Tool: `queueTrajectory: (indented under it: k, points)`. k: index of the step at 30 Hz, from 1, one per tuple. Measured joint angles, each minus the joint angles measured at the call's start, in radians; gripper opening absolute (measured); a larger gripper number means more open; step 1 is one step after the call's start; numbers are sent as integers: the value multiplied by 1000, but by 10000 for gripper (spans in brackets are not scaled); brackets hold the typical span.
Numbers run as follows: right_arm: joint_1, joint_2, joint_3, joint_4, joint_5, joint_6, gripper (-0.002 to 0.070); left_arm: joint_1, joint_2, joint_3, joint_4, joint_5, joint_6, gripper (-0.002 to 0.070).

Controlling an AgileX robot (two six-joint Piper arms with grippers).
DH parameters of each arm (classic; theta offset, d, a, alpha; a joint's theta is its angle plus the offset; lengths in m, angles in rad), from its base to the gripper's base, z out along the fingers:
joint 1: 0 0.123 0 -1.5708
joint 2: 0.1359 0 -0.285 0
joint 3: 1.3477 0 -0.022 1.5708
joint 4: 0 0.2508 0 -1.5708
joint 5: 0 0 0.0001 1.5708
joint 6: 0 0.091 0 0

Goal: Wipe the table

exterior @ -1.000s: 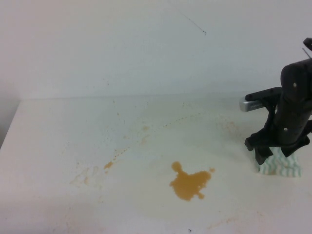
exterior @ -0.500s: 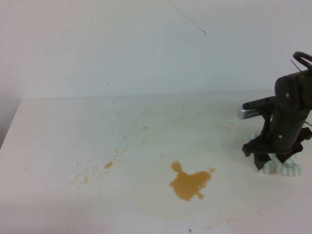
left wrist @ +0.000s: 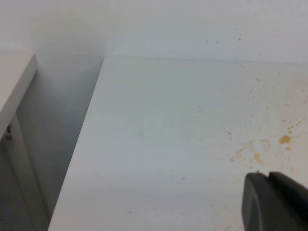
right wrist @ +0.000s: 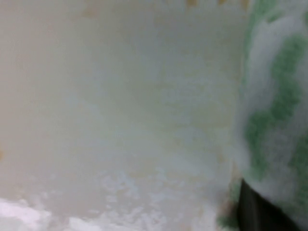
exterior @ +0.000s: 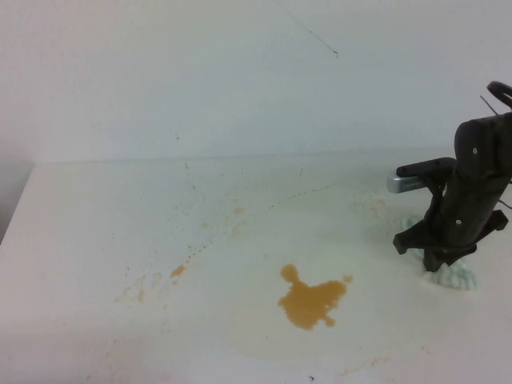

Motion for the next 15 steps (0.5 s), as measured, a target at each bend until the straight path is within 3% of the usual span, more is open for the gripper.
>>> queueTrajectory:
  k: [7,15]
  points:
    - [26,-36,0,94,2,-65,49,0,0,0,0,0,0,-3]
    - [170,-36,0,101,8,-88,49,0,0,0,0,0,0,-3]
